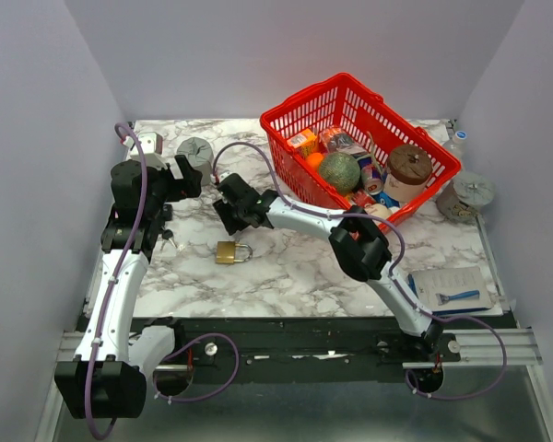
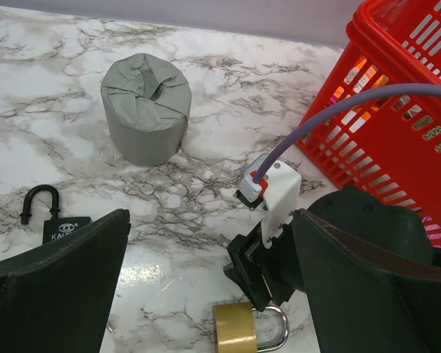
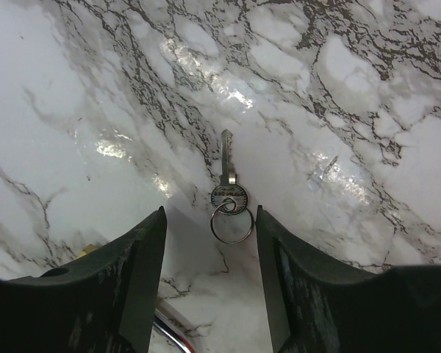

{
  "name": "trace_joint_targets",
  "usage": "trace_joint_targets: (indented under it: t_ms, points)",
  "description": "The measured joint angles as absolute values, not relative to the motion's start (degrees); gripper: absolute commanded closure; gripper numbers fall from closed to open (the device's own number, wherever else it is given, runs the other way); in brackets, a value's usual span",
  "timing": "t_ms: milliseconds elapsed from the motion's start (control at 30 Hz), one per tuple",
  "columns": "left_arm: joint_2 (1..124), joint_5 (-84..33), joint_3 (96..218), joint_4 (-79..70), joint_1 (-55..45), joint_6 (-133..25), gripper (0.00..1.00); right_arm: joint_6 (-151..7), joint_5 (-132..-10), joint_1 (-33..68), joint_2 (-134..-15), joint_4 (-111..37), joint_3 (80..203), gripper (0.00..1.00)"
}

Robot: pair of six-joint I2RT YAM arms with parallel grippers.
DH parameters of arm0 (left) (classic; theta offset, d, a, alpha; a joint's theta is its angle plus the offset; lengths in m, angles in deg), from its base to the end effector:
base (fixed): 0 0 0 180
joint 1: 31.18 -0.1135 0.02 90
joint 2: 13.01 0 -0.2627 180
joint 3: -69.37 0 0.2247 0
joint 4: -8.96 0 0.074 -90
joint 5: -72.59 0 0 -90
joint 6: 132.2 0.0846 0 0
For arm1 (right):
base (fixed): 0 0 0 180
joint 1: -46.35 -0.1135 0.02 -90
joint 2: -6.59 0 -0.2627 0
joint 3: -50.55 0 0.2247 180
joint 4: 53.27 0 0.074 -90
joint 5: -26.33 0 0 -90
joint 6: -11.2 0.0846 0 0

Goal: Unlock with the key

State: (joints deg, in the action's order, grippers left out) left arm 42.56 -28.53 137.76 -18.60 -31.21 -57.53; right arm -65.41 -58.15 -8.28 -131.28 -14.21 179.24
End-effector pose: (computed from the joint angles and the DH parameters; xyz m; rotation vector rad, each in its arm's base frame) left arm 0.2424 -0.0162 0.3401 -0.1087 1.8353 -0.3650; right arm 0.3204 0.4373 0.1359 -0.8215 2.3113 0.4253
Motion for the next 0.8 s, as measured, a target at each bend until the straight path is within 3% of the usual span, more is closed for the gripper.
trace_joint_targets:
  t_ms: [400, 800]
  points:
    - [42.56, -28.55, 137.76, -18.6, -31.21, -57.73, 0.01, -65.32, -56.82, -8.28, -131.43, -13.38, 179.68, 0.52]
    - [42.56, -28.57, 137.76, -18.6, -31.21, -57.75, 0.01, -65.37, -55.31, -8.28, -131.41, -12.66, 179.68, 0.74]
